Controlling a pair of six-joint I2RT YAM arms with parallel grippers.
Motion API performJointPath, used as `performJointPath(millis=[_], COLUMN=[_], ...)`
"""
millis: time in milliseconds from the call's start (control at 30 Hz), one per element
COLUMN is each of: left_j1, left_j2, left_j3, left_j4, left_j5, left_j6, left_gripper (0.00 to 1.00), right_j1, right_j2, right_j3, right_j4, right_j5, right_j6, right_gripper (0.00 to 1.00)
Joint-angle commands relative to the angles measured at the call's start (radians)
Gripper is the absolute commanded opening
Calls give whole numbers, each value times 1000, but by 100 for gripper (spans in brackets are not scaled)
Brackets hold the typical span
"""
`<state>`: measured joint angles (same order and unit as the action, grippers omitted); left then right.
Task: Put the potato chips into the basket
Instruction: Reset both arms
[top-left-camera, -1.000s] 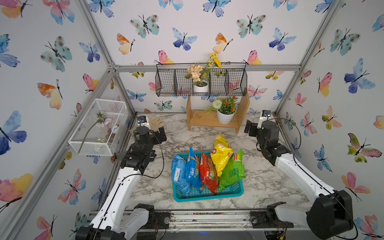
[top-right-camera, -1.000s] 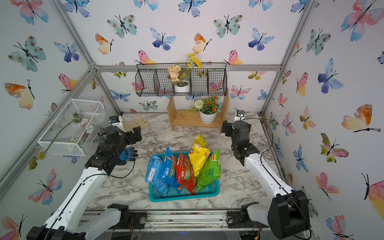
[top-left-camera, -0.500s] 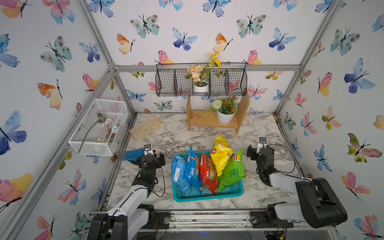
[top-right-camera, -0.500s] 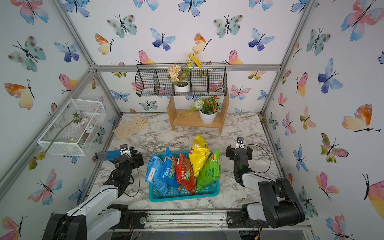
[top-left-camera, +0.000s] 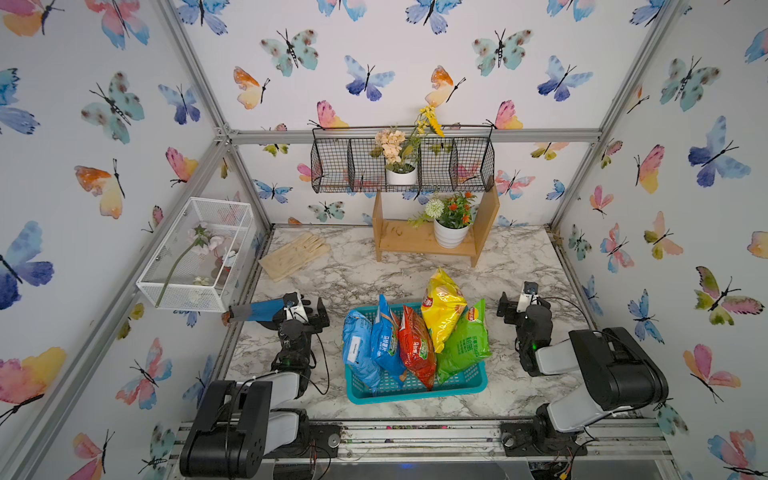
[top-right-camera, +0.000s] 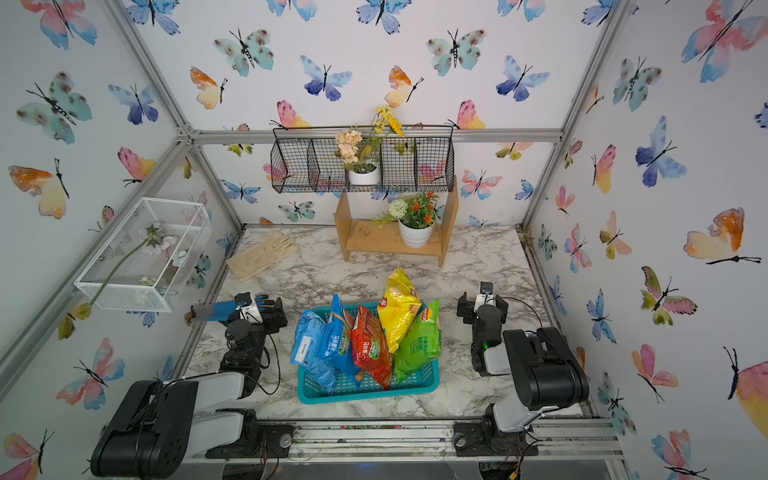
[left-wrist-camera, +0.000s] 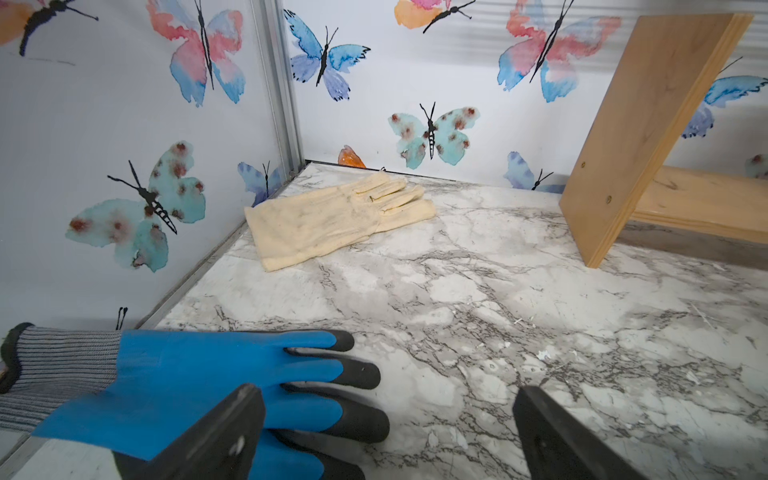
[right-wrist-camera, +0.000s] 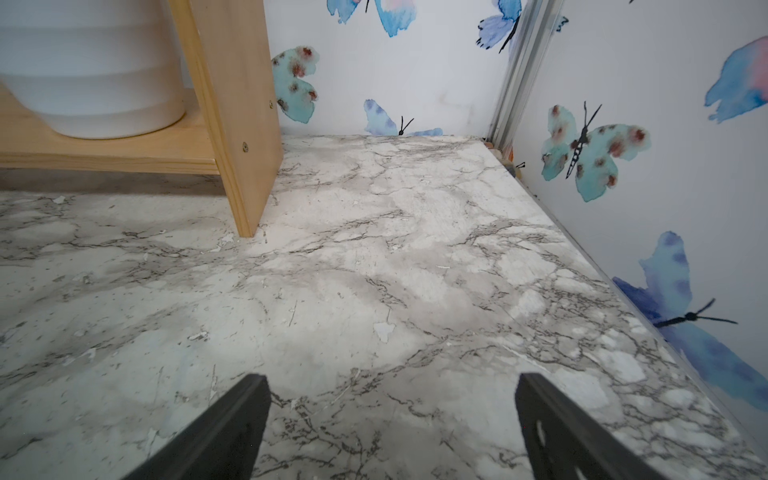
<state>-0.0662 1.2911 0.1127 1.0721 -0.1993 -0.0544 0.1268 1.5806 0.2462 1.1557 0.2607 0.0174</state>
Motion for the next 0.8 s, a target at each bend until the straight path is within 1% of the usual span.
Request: performJointPath(millis=[0,33,100,167,233,767], left_j1=[7,8,8,8,18,7], left_j2=[88,97,85,102,102,107], left_j3=[-21,-9,28,41,61,74], left_j4=[202,193,99,98,57,37], left_j5=[34,31,30,7,-12,-38], left_j6=[20,21,16,7,-16,-9], left_gripper=[99,99,99,99,99,99], right_j1=[-7,-7,-7,-7,-7,-9], right_j2=[-1,-1,-1,-1,2,-8], right_j3=[11,11,10,10,12,1], right_j4=[40,38,39,39,38,50], right_j5=[-29,-29,-29,-30,-30,-29], right_j6=[11,12,11,12,11,10], right_gripper=[98,98,98,98,98,98])
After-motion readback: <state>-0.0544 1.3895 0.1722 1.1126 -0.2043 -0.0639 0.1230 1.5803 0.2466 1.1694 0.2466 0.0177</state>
